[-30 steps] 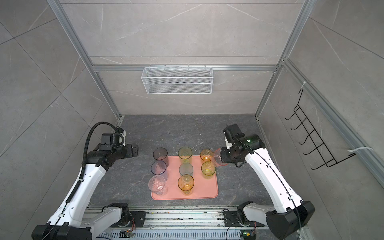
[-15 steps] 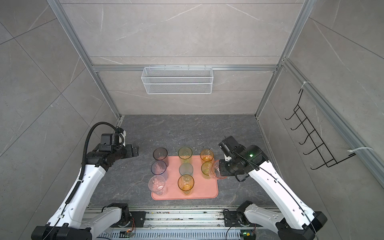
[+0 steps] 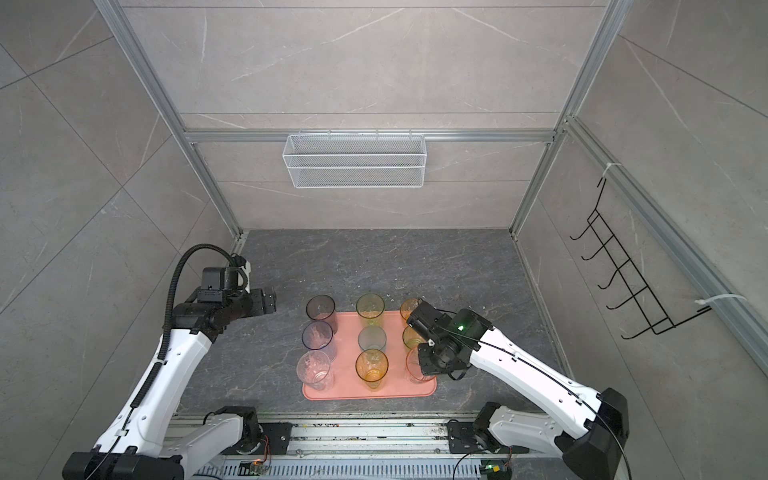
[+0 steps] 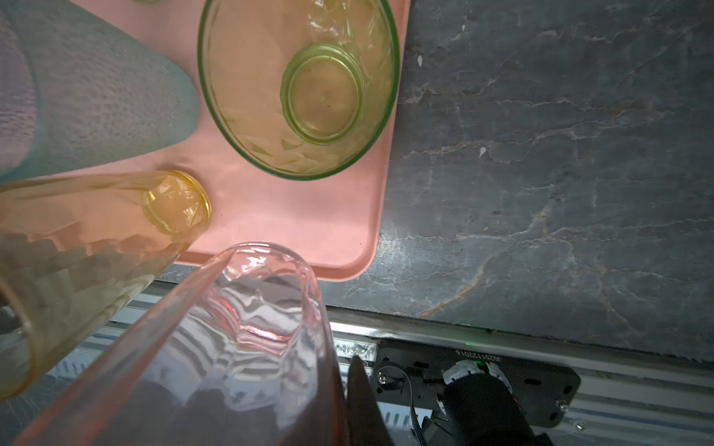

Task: Place the glasses into the tray
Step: 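Lower the pink cup onto the tray's near corner and release it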

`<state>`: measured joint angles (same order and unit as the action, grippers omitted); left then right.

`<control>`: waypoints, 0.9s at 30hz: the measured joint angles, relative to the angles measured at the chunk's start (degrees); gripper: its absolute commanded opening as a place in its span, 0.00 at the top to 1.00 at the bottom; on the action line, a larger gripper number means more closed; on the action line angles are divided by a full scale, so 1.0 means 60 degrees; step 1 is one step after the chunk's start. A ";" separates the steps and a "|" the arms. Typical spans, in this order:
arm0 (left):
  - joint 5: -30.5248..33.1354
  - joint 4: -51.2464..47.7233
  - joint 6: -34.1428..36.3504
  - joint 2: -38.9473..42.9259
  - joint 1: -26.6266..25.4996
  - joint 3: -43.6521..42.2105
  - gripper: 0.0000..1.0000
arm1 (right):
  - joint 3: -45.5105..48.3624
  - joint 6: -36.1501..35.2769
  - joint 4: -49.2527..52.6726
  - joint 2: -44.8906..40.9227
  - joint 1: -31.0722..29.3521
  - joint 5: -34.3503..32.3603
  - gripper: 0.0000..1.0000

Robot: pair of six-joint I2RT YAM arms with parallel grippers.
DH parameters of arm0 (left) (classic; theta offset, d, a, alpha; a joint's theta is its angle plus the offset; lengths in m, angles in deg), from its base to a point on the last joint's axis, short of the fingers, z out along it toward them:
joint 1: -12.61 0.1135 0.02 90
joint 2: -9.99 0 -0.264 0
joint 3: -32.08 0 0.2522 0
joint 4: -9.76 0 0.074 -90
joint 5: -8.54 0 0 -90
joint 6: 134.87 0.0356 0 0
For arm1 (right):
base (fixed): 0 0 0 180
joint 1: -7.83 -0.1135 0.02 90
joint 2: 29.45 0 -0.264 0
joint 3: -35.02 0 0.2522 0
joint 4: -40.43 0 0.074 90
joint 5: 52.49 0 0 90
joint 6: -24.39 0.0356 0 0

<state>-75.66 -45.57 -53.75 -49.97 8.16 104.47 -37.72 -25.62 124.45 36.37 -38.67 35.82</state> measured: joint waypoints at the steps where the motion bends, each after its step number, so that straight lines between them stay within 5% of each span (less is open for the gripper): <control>1: 0.0000 0.0000 0.0000 0.0000 0.0000 0.0000 0.00 | 0.0146 0.0062 -0.0098 0.0018 0.0000 0.0004 1.00; 27: -0.0004 0.0000 0.0000 0.0000 0.0000 0.0000 0.00 | 0.1432 0.0240 -0.1574 0.1086 0.0000 -0.0149 1.00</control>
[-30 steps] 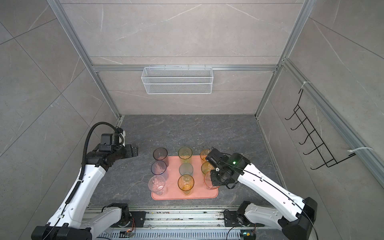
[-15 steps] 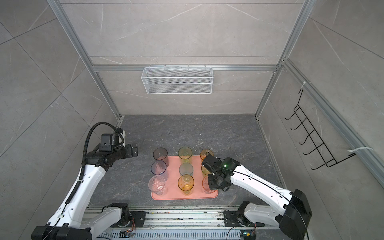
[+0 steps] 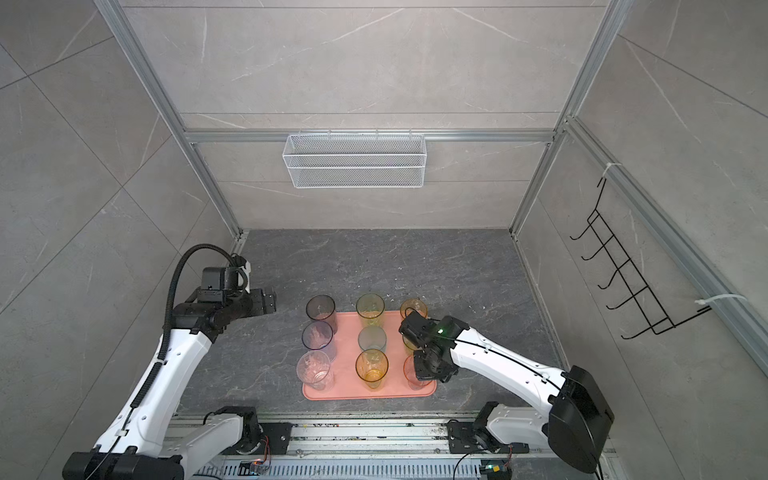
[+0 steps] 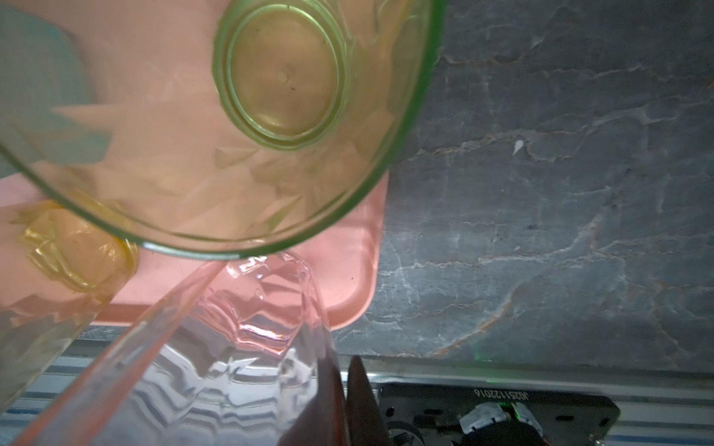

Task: Place the glasses into the tray
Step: 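Lower the pink cup onto the tray's near corner and release it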

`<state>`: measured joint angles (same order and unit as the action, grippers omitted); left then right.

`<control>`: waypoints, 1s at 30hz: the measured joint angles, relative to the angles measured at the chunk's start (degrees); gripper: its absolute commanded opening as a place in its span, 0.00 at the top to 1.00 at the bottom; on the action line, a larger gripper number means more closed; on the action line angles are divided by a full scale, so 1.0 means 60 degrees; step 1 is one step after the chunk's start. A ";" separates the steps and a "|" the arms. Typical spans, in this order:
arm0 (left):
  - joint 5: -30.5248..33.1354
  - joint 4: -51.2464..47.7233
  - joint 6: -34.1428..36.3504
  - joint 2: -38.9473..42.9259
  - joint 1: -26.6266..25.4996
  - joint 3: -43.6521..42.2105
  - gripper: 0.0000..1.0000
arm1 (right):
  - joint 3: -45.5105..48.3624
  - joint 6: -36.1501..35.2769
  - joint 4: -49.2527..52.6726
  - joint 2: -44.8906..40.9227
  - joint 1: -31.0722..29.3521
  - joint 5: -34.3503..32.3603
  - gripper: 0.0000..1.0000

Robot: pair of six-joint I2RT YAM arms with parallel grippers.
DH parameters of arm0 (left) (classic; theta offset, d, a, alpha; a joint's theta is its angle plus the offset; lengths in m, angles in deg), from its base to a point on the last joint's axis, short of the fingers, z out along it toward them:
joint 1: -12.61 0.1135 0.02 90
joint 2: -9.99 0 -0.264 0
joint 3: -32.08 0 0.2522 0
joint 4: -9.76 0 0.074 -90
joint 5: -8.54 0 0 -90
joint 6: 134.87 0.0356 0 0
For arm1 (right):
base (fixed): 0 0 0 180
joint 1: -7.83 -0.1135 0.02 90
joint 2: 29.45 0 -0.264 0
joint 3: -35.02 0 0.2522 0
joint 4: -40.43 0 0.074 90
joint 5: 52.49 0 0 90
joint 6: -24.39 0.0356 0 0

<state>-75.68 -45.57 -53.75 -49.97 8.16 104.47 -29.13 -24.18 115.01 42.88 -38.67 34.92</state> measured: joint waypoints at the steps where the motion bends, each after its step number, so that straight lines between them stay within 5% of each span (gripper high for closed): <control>1: 0.0000 0.0000 0.0000 0.0000 0.0000 0.0000 0.00 | 0.0007 0.0000 -0.0033 0.0058 0.0000 -0.0015 1.00; 30: 0.0000 0.0000 0.0000 0.0000 0.0000 0.0000 0.00 | 0.0240 0.0182 -0.0623 0.0841 0.0000 -0.0142 0.94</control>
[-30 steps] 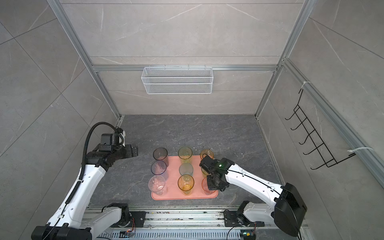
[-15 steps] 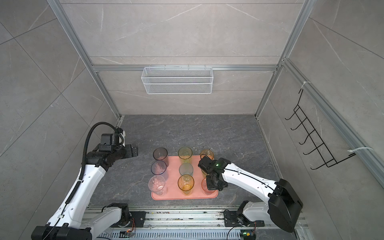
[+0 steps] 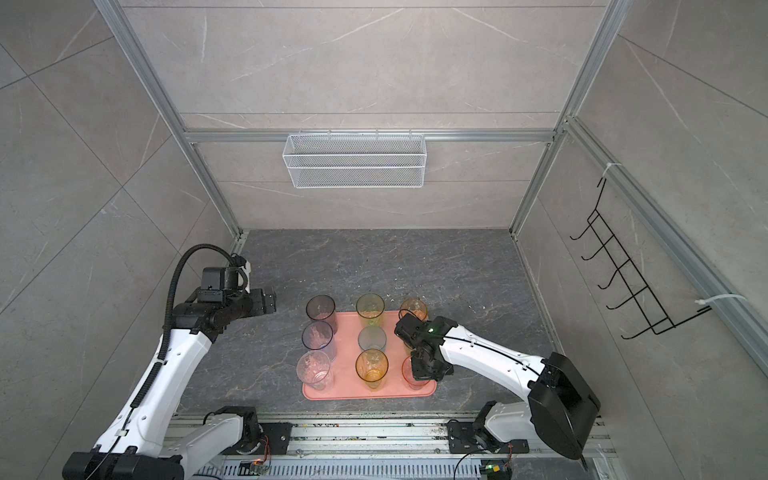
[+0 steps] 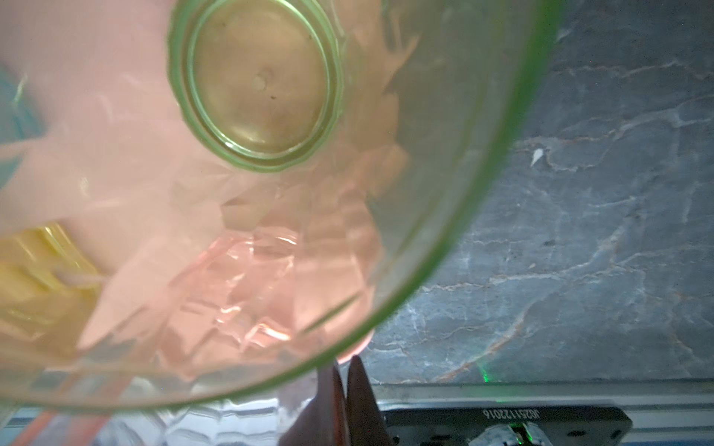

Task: Place the glasses into the tray

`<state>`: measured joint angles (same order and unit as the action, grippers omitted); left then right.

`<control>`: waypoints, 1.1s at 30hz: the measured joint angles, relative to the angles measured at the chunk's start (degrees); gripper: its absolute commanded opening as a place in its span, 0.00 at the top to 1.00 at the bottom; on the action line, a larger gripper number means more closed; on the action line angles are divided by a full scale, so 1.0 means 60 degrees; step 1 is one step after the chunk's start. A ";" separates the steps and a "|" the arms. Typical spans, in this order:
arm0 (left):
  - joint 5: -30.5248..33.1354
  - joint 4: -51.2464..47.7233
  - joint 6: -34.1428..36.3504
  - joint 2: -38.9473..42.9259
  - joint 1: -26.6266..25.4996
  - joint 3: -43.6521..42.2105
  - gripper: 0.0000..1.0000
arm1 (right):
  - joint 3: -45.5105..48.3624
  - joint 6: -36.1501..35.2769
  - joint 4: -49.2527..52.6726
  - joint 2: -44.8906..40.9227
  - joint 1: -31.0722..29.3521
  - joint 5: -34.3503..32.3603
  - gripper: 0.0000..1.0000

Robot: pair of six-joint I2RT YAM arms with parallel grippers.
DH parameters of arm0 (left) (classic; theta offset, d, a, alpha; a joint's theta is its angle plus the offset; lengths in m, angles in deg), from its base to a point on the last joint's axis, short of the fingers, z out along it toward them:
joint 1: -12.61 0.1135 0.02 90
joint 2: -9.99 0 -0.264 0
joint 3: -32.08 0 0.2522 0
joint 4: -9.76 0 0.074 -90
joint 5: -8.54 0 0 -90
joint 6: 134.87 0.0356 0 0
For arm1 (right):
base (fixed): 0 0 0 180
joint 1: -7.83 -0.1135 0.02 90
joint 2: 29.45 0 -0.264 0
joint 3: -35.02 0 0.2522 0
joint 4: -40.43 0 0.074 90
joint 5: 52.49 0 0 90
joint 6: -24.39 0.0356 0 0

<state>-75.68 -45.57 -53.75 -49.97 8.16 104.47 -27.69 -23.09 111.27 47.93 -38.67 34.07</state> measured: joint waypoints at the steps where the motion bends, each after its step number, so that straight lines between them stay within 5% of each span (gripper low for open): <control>1: 0.0000 0.0000 0.0000 0.0000 0.0000 0.0000 0.00 | 0.0000 0.0000 -0.0004 0.0033 0.0000 0.0000 0.93; 14: -0.0069 0.0000 -0.0040 0.0000 0.0000 0.0000 0.00 | -0.0084 0.0036 0.0200 -0.0018 0.0000 -0.0040 0.73; 20: -0.0171 0.0000 -0.0117 0.0000 0.0000 0.0004 0.00 | -0.0940 -0.0026 0.0962 -0.0488 0.0000 -0.0346 0.57; 28: -0.0259 -0.0106 -0.0233 0.0004 0.0000 0.0481 0.00 | -0.2823 -0.0510 0.1912 -0.1432 0.0000 -0.1417 0.50; 33: -0.0667 -0.0328 -0.0732 0.0106 0.0000 0.1126 0.00 | -0.3133 -0.1155 0.1657 -0.2324 0.0004 -0.2714 0.36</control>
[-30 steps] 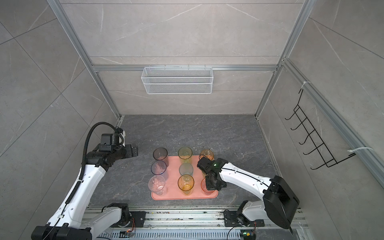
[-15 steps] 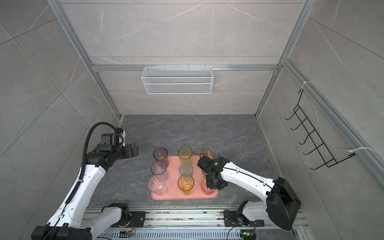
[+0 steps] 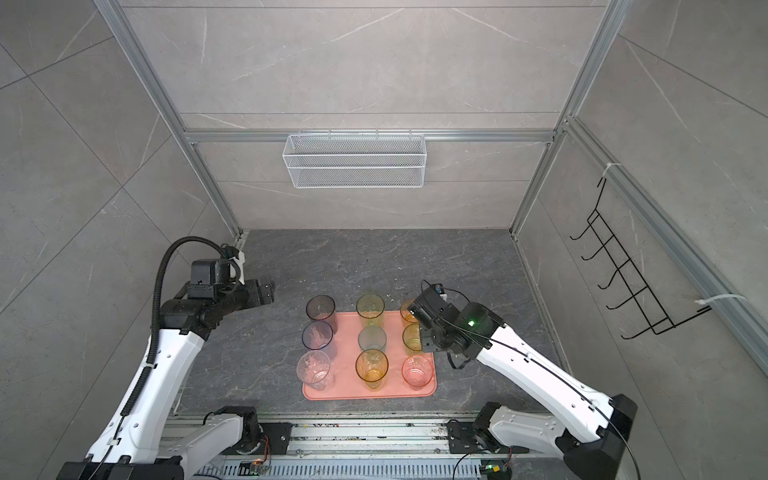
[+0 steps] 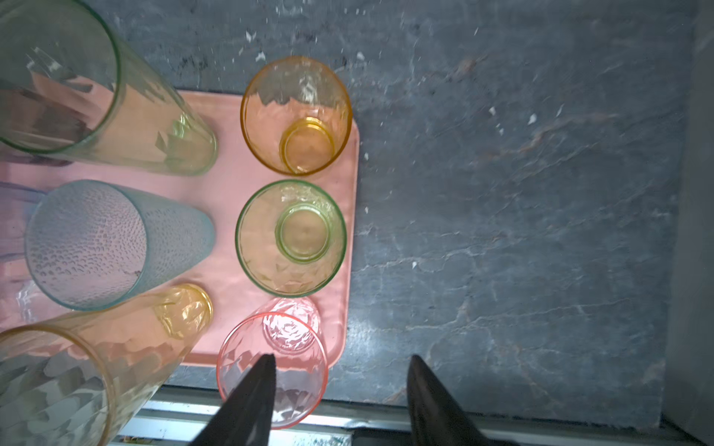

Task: Place the glasses into the tray

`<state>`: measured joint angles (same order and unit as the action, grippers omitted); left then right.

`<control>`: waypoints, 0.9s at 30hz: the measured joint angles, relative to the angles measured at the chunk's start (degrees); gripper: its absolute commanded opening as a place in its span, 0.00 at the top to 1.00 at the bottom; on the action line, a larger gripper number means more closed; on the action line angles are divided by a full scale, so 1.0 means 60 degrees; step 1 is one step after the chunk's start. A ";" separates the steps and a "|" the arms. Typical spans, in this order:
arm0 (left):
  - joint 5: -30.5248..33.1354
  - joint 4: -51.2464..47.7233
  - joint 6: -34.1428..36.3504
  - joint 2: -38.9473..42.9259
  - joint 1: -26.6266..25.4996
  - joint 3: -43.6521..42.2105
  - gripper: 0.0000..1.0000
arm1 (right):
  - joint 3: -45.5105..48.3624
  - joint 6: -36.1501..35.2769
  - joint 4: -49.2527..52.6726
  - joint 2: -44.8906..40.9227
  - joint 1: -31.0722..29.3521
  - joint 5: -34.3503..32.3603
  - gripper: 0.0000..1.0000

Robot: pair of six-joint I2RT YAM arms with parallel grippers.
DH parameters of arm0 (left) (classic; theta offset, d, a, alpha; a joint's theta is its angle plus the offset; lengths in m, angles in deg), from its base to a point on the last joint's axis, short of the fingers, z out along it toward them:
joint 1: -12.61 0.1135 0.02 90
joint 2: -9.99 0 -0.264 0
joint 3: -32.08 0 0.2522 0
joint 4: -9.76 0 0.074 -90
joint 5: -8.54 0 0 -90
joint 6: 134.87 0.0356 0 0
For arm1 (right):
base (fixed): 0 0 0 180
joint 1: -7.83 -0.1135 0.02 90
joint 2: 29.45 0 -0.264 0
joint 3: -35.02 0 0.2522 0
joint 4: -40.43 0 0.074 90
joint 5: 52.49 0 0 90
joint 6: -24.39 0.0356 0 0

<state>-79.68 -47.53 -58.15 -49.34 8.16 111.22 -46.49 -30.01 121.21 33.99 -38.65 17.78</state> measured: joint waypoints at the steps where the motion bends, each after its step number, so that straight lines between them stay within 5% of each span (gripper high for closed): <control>1: -0.0084 -0.0007 -0.0124 0.0055 0.0000 0.0055 0.00 | 0.0000 -0.0175 -0.0142 -0.0204 0.0000 -0.0197 0.34; 10: -0.0091 0.0561 -0.1446 0.0743 0.0000 -0.0200 0.00 | 0.0663 -0.2466 -0.3468 -0.1577 0.0335 -0.2273 0.23; 16: 0.1035 0.2830 -0.1723 0.0984 0.0000 -0.2167 0.00 | 0.2208 -0.3963 -0.6422 -0.2120 0.1173 -0.2969 0.11; 22: 0.3111 0.5049 -0.1599 0.0754 0.0000 -0.4171 0.00 | 0.2401 -0.3960 -0.8021 -0.1027 0.3803 -0.2215 0.07; 27: 0.4951 0.7410 -0.0794 0.0098 0.0011 -0.5541 0.00 | 0.3213 -0.3967 -0.9672 0.0382 0.4962 -0.1457 0.01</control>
<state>-49.98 -3.08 -62.91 -48.75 8.23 77.98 -27.21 -53.82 63.18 36.28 -8.88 9.04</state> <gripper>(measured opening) 0.997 0.976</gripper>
